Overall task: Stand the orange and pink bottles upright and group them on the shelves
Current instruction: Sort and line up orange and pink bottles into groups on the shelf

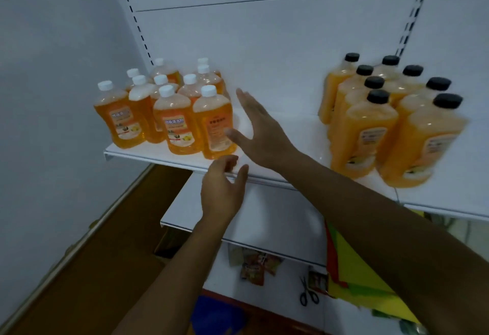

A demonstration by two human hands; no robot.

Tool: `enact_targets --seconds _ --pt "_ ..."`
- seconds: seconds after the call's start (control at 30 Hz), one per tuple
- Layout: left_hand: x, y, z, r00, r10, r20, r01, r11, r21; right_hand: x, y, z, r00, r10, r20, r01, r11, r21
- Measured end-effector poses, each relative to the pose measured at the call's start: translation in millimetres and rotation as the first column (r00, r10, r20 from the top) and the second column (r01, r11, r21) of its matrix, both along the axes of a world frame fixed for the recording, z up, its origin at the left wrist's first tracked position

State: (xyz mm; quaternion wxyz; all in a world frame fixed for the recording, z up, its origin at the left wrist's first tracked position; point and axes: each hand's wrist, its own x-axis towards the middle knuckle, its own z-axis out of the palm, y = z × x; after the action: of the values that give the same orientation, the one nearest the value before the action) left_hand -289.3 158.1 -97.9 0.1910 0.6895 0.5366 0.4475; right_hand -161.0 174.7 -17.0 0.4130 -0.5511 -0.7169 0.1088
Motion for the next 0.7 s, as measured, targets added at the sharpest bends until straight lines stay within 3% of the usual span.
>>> enact_targets --seconds 0.1,0.23,0.5,0.7 --pt "36 -29 6 0.984 -0.126 -0.126 0.132 0.991 0.037 32 -45 10 0.999 0.036 0.008 -0.036 0.998 0.049" --pt "102 -78 11 0.939 -0.303 -0.163 0.315 0.948 0.054 98 -116 12 0.999 -0.020 0.034 0.018 0.997 0.073" --pt "263 -187 20 0.764 -0.609 -0.212 0.632 0.773 0.055 258 -273 -2 0.956 -0.293 -0.011 0.293 0.956 -0.004" --pt "362 -240 23 0.640 -0.736 -0.220 0.757 0.653 0.018 353 -357 -17 0.861 -0.507 0.026 0.508 0.860 -0.045"
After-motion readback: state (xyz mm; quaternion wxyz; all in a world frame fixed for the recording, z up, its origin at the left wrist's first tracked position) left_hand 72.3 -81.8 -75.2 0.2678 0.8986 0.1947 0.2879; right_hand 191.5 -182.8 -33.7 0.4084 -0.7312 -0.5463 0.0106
